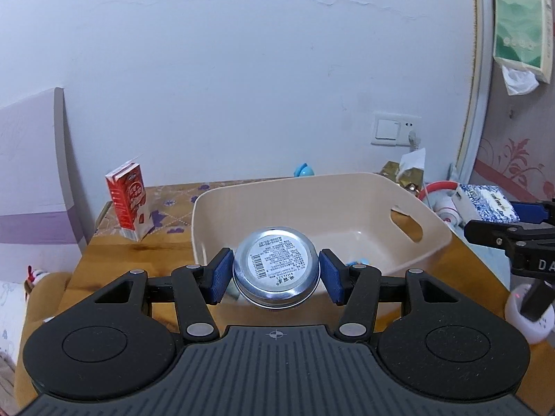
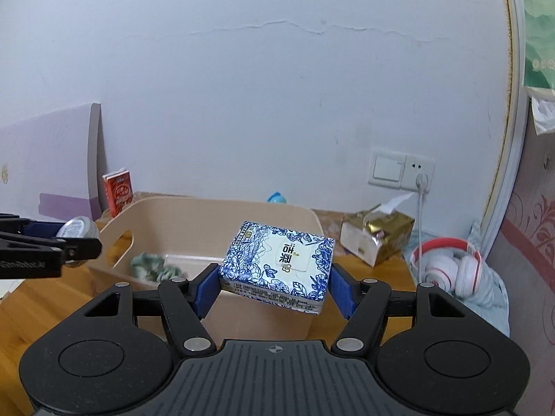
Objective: Organize objects
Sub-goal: 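Lift both items over the basket and open both tools to release them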
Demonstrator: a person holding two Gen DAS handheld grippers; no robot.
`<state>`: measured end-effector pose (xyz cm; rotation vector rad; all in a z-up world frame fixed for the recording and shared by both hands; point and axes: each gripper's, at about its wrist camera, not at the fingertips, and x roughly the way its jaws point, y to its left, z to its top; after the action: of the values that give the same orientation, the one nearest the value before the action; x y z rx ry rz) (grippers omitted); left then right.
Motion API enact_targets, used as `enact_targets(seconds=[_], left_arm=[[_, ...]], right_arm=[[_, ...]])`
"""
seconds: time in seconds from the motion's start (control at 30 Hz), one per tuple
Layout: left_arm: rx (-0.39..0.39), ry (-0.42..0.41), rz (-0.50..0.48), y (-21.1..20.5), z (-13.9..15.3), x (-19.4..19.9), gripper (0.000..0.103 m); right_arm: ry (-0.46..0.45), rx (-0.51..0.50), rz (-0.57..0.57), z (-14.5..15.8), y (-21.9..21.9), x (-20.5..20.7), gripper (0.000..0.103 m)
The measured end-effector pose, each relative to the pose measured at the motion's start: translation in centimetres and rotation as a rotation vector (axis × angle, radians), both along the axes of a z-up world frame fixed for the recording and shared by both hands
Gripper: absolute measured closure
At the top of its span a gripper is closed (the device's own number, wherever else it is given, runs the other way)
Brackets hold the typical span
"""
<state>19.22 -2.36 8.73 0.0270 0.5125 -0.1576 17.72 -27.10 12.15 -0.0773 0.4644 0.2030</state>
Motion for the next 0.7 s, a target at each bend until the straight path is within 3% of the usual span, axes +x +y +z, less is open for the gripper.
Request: enact_targets(seconds=[0.3, 0.7], left_arm=[[0.033, 0.059, 0.001, -1.9, -1.1, 5.5, 0.048], [0.098, 0.218, 0.048, -3.2, -5.0, 10.7, 0.048]], right_arm=[[0.01, -0.014, 0.015, 0.1, 0.6, 4.0, 0.039], [0.133, -0.05, 0.027, -3.1, 1.9, 9.9, 0.039]])
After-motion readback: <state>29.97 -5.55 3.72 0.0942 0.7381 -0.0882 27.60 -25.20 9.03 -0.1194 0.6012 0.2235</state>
